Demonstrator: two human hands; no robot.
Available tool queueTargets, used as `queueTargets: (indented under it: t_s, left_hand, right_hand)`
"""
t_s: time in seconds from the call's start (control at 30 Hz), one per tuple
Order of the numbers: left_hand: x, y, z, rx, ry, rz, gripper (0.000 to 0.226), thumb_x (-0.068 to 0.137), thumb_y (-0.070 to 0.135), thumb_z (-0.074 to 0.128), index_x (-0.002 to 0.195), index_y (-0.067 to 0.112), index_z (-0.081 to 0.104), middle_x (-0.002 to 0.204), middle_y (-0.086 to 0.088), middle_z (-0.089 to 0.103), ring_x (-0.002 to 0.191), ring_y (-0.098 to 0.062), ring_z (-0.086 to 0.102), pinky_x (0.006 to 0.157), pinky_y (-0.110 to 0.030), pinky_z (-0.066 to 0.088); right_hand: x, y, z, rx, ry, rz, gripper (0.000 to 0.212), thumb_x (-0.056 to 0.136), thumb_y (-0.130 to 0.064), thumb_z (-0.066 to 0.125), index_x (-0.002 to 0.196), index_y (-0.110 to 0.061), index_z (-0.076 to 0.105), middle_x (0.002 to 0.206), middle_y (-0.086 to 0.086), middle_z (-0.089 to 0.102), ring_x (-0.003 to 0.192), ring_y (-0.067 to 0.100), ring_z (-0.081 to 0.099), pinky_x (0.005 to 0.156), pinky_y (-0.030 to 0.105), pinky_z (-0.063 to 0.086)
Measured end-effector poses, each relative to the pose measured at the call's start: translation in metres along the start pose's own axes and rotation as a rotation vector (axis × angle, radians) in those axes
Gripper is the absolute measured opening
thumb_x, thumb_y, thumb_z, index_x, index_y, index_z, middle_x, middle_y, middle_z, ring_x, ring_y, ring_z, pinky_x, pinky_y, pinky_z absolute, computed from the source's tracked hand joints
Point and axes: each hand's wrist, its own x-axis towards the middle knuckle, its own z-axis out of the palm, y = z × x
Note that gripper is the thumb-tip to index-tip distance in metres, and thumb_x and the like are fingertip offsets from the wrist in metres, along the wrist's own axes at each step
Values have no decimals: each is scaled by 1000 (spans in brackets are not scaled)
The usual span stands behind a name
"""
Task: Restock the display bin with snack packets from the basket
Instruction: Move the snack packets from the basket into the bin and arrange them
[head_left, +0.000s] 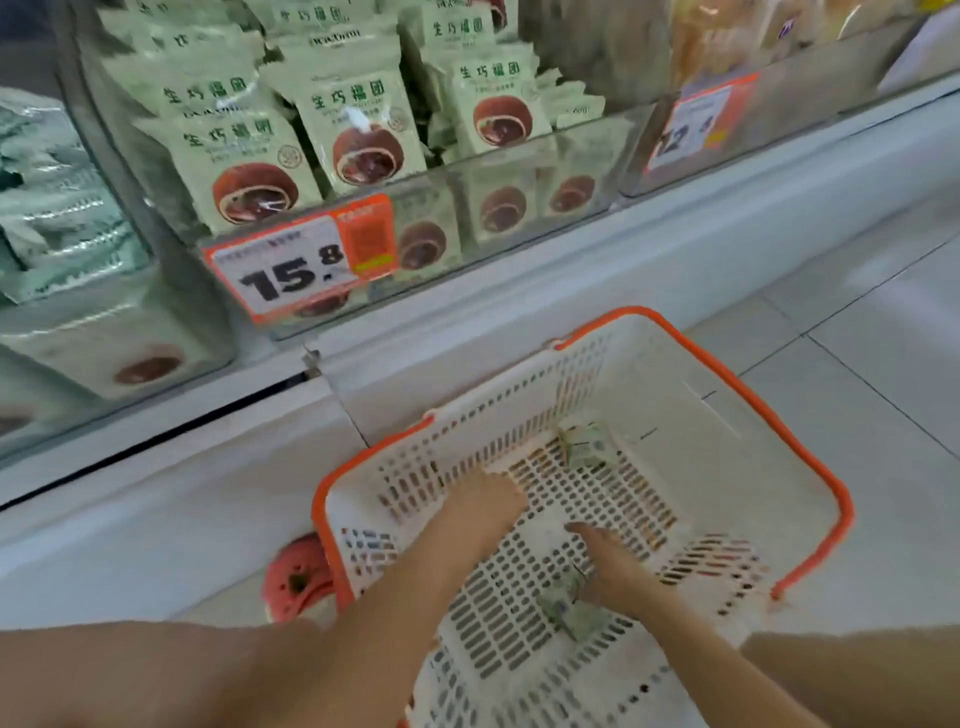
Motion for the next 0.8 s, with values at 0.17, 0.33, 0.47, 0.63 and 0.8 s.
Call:
queueTargets:
  t_s: [0.17,0.33,0.47,0.63,0.8]
  left_hand:
    - [17,-13,54,-158,-162,-91,43,92,-1,46,132,13,43,117,-12,55,106,-28,52,81,-35,39]
    - [39,-6,64,-326,-158,-117,38,90,-2,43,126,12,50,117,-12,57,102,-28,55,82,-37,47]
    - [45,8,64,-363,-192,-95,38,92,3,46,129,13,46,123,-10,54,107,-27,53,85,-37,47]
    - [41,21,47,-639,-153,-202,61,88,14,58,141,13,28,132,-12,45,109,-30,53,80,-39,47]
    - [17,8,-6,-1347,-220,-312,75,81,23,71,143,16,28,124,-5,51,102,-17,55,78,-29,49]
  right_hand:
    - [10,-3,49,-160,-179,78,98,76,-42,74,148,-37,7,156,7,9,137,35,27,103,51,40]
    - [20,-14,47,-350,-74,63,75,88,-38,60,147,-27,15,149,13,23,131,36,35,101,50,40]
    - [27,-11,46,-11,-11,60,51,81,-32,68,124,-23,42,129,11,40,104,27,50,78,33,47]
    - [11,-28,8,969,87,30,36,84,-13,67,115,-26,55,103,7,59,82,18,63,70,30,58]
    - [-32,-47,-46,1187,63,-286,63,80,12,53,122,-35,54,97,14,59,75,22,64,72,36,55]
